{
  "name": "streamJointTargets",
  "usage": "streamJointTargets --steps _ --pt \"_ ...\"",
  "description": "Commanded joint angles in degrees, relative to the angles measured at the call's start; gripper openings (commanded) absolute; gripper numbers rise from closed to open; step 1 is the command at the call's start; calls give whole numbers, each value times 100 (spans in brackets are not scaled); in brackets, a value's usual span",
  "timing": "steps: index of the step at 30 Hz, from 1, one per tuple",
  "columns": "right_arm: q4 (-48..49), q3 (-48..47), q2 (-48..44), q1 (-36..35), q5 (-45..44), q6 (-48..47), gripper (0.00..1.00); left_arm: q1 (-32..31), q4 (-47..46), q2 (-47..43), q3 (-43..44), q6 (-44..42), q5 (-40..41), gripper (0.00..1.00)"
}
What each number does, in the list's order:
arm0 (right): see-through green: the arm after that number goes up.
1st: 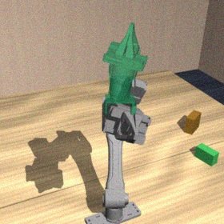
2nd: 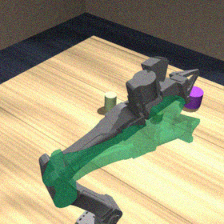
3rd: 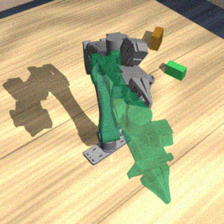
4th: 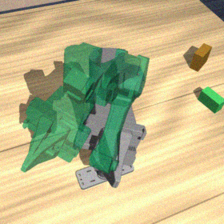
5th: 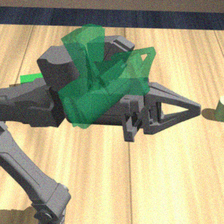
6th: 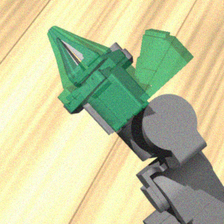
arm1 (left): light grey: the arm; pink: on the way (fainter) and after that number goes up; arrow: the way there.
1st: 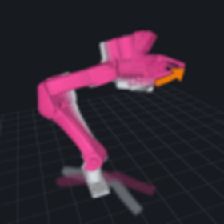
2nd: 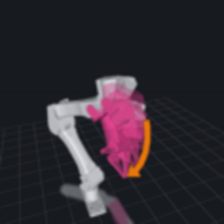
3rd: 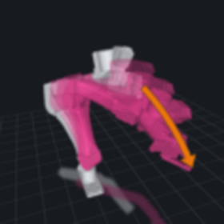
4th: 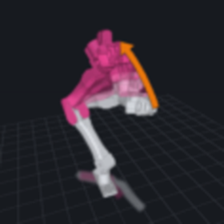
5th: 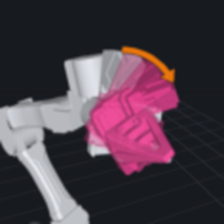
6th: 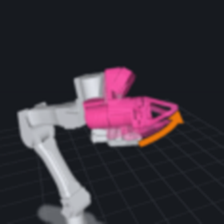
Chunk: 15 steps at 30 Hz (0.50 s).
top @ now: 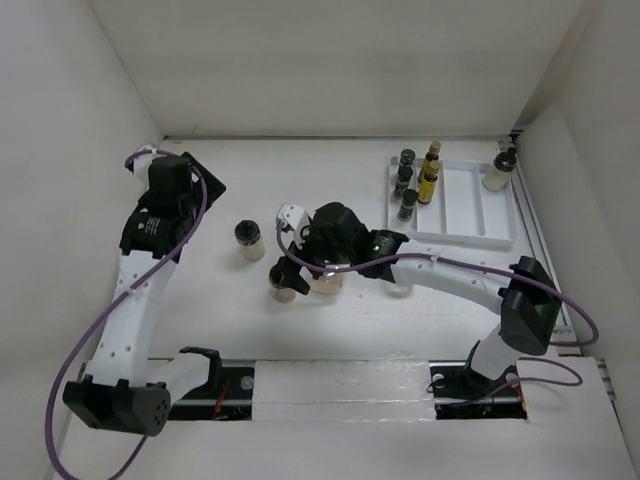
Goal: Organize the condiment bottles
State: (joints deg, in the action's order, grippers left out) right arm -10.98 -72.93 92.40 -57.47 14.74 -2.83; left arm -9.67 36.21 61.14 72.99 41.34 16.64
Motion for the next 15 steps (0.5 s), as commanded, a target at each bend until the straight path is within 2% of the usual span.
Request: streamJointTargets --steps 1,7,15 --pt "202 -125 164 -237 -332 -200 99 203 -140 293 56 -266 -531 78" --pt "149 -494 752 -344 -516 -200 99 150 -8 100 435 -268 -564 78" --pt "368 -845 1368 -458 -1113 -148 95 88 -96 -94 23 -162 -645 76"
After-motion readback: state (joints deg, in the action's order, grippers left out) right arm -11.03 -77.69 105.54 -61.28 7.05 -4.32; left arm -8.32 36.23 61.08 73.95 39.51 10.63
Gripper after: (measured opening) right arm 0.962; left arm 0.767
